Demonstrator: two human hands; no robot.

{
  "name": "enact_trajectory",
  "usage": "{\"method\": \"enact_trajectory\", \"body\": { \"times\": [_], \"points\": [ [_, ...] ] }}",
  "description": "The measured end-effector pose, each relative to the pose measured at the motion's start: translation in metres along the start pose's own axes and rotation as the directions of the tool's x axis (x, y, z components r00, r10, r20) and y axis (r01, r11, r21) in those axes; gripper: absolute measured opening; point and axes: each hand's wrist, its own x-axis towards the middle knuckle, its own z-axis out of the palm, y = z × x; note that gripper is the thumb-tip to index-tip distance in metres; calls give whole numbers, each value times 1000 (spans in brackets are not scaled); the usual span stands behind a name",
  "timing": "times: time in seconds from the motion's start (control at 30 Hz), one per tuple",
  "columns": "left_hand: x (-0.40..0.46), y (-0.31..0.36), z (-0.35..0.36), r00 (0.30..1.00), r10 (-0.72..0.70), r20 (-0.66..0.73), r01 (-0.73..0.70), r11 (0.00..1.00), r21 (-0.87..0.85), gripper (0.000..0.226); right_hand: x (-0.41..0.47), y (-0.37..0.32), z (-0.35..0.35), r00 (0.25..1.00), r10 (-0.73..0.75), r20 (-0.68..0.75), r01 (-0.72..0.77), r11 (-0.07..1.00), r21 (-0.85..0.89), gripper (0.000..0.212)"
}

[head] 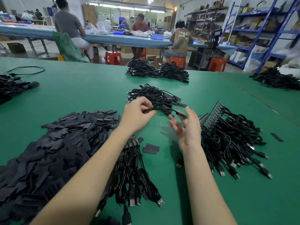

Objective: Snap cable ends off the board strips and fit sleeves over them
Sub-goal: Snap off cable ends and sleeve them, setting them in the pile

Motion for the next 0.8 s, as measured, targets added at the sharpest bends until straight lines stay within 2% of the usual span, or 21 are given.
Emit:
{"method": "enact_trajectory", "body": {
  "times": [0.1,0.17,0.23,0.3,0.4,0.47,0.63,0.8],
  "points": [
    [46,-2,1,999,40,3,-40,993,112,15,2,5,0,998,21,-65,-29,992,-119,56],
    [68,-9,7,998,51,41,-61,954,294,18,4,7,1,996,16,-85,-29,987,-160,54],
    [76,-19,15,994,53,96,-97,833,544,32,5,6,1,996,17,-85,-32,983,-183,49],
    [75,-27,24,980,38,195,-158,740,653,33,5,5,0,997,31,-73,-44,982,-181,44],
    [73,-36,36,917,-9,398,-259,746,613,14,5,5,-1,997,47,-64,-58,981,-184,37],
    [77,-39,40,882,-24,470,-296,749,593,20,5,6,0,997,62,-54,-72,978,-196,34],
    [95,-43,49,857,-106,504,-276,730,625,47,2,9,4,994,109,-20,-111,967,-229,32],
    [99,-42,52,844,-140,518,-263,734,627,50,0,9,4,990,138,19,-128,953,-275,29]
  ]
}}
